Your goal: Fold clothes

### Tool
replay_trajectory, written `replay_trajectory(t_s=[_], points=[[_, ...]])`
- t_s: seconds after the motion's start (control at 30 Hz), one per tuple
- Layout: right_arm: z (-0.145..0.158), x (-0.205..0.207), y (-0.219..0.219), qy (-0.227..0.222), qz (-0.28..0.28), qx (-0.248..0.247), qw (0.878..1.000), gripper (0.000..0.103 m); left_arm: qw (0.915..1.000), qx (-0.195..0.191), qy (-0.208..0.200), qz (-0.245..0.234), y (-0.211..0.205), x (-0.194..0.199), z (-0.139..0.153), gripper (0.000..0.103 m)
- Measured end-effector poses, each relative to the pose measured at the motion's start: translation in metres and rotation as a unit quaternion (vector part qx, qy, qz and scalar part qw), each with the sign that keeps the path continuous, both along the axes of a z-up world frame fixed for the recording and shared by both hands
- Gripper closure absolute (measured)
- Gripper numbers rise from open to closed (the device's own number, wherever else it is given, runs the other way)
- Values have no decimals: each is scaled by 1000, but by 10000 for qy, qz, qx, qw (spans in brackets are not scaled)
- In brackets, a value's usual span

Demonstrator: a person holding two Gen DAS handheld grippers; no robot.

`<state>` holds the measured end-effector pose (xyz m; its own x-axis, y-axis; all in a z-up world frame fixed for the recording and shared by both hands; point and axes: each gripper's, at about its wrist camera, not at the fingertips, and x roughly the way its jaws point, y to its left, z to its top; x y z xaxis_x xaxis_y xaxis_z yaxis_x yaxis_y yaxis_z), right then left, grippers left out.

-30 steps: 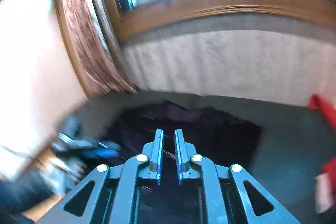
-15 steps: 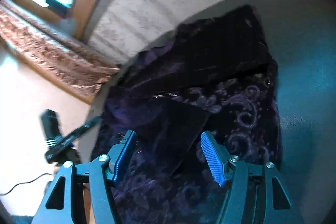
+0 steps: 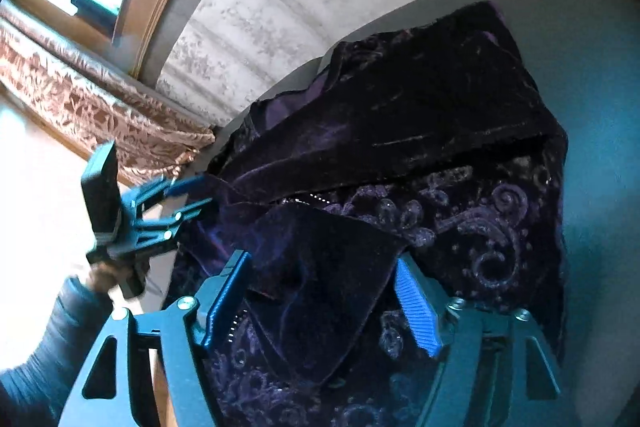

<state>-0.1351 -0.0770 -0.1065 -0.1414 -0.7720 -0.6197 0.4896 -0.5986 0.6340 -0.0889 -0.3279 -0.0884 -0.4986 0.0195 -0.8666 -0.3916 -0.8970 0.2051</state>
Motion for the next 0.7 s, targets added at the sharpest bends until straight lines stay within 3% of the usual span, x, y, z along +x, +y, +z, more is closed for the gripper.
replay_trajectory(t_s=[0.07, 0.23, 0.3, 0.37, 0.43, 0.47, 0.6, 0.7], points=[[-1, -1, 0, 59, 55, 77, 9999, 41, 9997, -63, -155, -191, 1, -7, -3, 50], [-6, -6, 5, -122, 117, -92, 9998, 39, 9975, -56, -474, -517, 1, -12, -6, 51], [-7, -7, 6, -209, 118, -164, 9996, 38, 9965, -60, -588, -584, 2, -11, -7, 57], [-3, -4, 3, -36, 141, 17, 9999, 43, 9964, -148, -551, -632, 4, -7, -6, 73], [2, 2, -1, 346, 55, 464, 9983, 87, 9965, -305, -480, -607, 7, -2, -7, 93], [3, 4, -3, 448, 53, 585, 9973, 94, 9965, -388, -444, -590, 9, 0, -8, 97], [10, 9, -9, 732, 153, 805, 9939, 97, 9995, 200, -80, -243, -7, 8, 15, 100], [34, 10, -10, 1180, 243, 850, 9891, 97, 9975, 681, 204, 31, -20, 14, 33, 100]])
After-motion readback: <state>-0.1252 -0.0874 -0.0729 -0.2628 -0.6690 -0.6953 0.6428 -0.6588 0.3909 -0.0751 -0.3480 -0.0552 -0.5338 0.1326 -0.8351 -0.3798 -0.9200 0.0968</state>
